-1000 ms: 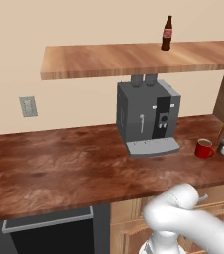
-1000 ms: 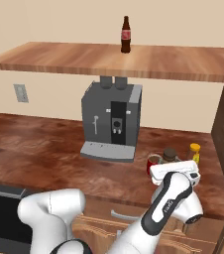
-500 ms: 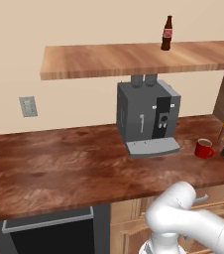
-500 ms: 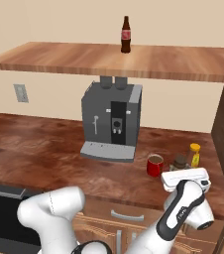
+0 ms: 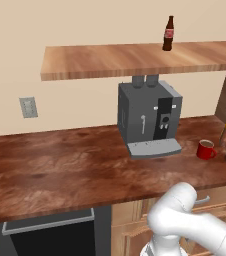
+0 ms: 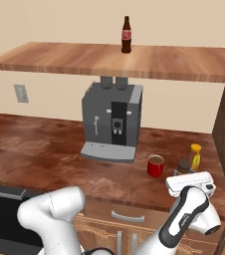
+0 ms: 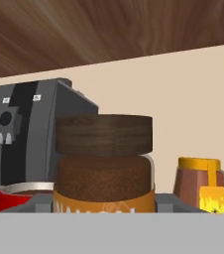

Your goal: Pick the cinnamon and honey bottle from the shelves and place them next to the mug.

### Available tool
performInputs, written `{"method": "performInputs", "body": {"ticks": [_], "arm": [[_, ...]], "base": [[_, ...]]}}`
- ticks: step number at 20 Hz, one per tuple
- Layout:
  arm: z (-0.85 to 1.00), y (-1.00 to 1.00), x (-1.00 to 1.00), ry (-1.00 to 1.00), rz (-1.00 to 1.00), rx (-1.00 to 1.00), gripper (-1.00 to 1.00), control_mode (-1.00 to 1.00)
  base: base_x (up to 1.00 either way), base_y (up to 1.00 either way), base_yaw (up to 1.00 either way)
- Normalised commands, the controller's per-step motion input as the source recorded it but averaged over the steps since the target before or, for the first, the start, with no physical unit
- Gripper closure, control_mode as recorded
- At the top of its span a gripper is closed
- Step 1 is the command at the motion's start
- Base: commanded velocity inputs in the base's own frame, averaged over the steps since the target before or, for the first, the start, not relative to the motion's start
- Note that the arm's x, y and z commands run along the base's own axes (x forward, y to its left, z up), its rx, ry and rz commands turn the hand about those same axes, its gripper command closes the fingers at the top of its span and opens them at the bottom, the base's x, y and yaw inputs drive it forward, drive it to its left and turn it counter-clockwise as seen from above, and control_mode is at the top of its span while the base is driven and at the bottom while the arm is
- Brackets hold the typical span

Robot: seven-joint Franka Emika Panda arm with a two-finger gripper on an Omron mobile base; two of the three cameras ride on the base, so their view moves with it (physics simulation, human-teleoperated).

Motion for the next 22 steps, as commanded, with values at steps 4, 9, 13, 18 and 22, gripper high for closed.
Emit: {"method": "performInputs", "body": {"ticks": [4, 9, 13, 18, 22], "arm": [[-0.4, 0.0, 0.21, 0.03, 0.0, -0.02, 1.0, -1.0], [-0.03, 0.0, 0.06, 0.0, 0.0, 0.0, 1.0, -1.0], [-0.11, 0.0, 0.04, 0.0, 0.0, 0.0, 1.0, -1.0], [-0.17, 0.0, 0.0, 0.0, 0.0, 0.0, 1.0, -1.0], [-0.32, 0.0, 0.02, 0.0, 0.0, 0.0, 1.0, -1.0]], "base": [[0.0, 0.0, 0.0], [0.0, 0.0, 0.0], [0.0, 0.0, 0.0], [0.0, 0.0, 0.0], [0.0, 0.0, 0.0]]}}
